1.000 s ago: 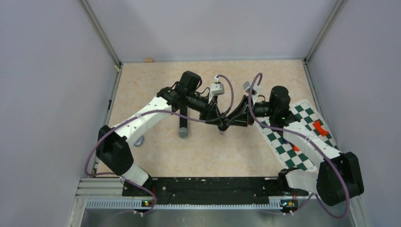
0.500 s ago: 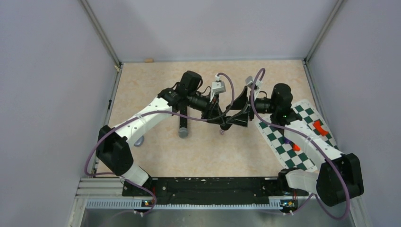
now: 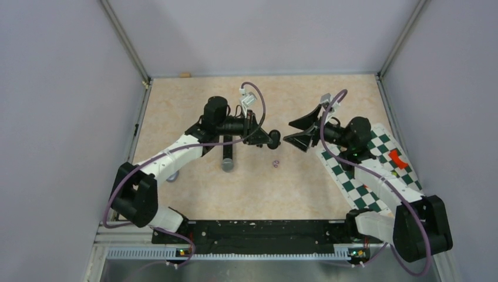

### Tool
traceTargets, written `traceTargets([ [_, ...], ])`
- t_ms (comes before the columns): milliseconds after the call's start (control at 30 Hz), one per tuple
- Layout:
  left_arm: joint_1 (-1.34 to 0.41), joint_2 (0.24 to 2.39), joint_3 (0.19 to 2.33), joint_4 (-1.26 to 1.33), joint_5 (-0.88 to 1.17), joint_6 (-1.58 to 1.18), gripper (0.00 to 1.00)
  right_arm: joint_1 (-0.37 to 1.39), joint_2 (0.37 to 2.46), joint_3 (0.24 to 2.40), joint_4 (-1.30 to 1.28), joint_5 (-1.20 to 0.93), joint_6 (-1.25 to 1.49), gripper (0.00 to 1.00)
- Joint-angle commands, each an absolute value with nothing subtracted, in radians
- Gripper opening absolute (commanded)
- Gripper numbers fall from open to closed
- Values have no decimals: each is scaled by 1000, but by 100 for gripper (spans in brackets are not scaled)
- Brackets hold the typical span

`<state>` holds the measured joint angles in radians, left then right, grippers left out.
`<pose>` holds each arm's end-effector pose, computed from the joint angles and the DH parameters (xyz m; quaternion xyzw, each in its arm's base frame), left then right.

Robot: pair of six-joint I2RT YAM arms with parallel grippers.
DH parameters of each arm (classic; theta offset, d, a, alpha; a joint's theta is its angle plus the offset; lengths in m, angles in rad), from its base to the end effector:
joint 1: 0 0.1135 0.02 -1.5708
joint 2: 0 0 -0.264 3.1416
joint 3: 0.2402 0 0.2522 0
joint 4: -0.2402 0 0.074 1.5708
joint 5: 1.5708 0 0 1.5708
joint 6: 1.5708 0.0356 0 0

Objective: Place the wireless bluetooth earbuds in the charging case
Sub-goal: Pass from the right arm to the left, then pass from the left arm to the right

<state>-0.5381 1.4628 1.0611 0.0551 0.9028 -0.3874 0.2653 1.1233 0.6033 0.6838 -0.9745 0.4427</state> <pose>0.2697 -0.1935 0.3028 0.3054 0.7155 -0.5503 0.3033 0.2247 0.0916 0.2972 -0.3050 0.6010 0.5177 0.5271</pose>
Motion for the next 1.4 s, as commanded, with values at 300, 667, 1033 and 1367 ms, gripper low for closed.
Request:
traceTargets([
  [300, -515, 1427, 873, 644, 918, -756, 0, 282, 1217, 484, 1085, -868, 617, 69],
  [667, -509, 1418, 851, 661, 901, -750, 0, 362, 1257, 512, 1081, -903, 627, 57],
  [1033, -508, 1430, 854, 663, 903, -755, 0, 386, 1280, 521, 1088, -907, 634, 44],
  [1367, -508, 1437, 852, 658, 903, -750, 0, 392, 1278, 525, 1120, -908, 659, 37],
])
